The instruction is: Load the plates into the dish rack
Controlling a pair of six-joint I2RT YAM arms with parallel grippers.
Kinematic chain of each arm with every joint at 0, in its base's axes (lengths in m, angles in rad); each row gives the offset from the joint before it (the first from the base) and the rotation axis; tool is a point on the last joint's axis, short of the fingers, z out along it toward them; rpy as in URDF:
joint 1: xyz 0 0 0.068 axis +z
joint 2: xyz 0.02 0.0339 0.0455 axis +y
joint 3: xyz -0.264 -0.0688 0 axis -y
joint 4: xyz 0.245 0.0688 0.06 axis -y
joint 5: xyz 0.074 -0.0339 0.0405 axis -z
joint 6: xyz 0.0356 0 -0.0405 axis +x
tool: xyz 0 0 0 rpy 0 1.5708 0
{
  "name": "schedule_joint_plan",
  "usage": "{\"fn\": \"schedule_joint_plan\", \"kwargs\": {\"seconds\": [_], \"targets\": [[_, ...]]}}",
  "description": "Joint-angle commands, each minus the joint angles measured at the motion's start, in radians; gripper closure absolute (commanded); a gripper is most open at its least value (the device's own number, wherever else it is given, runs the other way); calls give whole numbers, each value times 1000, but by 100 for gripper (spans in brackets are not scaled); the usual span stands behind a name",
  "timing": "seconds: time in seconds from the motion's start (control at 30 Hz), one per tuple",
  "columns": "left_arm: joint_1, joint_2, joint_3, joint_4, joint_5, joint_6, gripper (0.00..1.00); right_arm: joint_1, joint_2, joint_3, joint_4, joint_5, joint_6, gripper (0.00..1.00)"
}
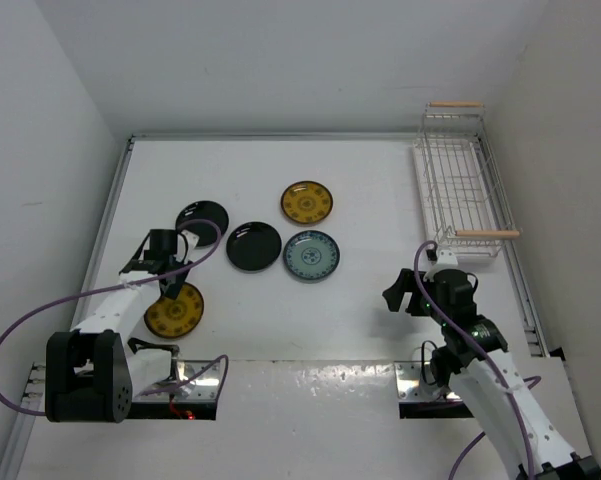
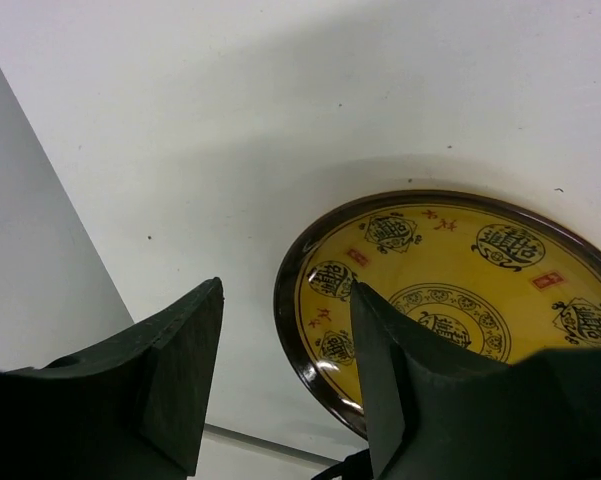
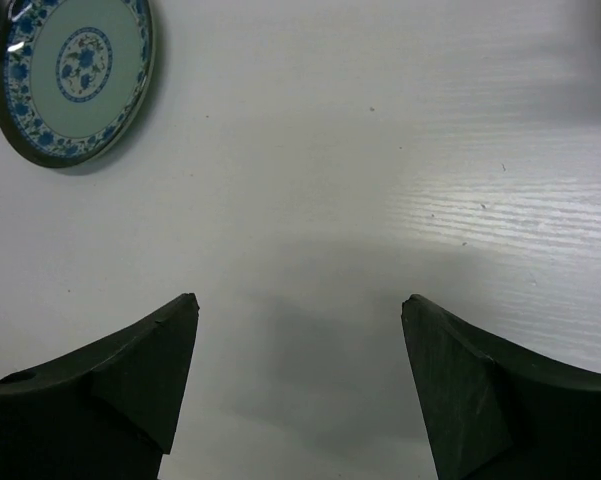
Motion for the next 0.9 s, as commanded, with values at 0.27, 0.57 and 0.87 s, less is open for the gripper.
{"fn": "schedule_joint_plan", "kwargs": {"seconds": [0.27, 0.57, 0.87], "targets": [[-18, 59, 149, -22, 0, -29, 37, 25, 351, 176, 92, 20, -6, 20], [-18, 287, 435, -140, 1, -91, 37, 74, 1079, 778, 143, -132, 27, 19], [22, 350, 515, -140, 23, -71, 37, 102, 1509, 943, 240, -299, 109, 41]]}}
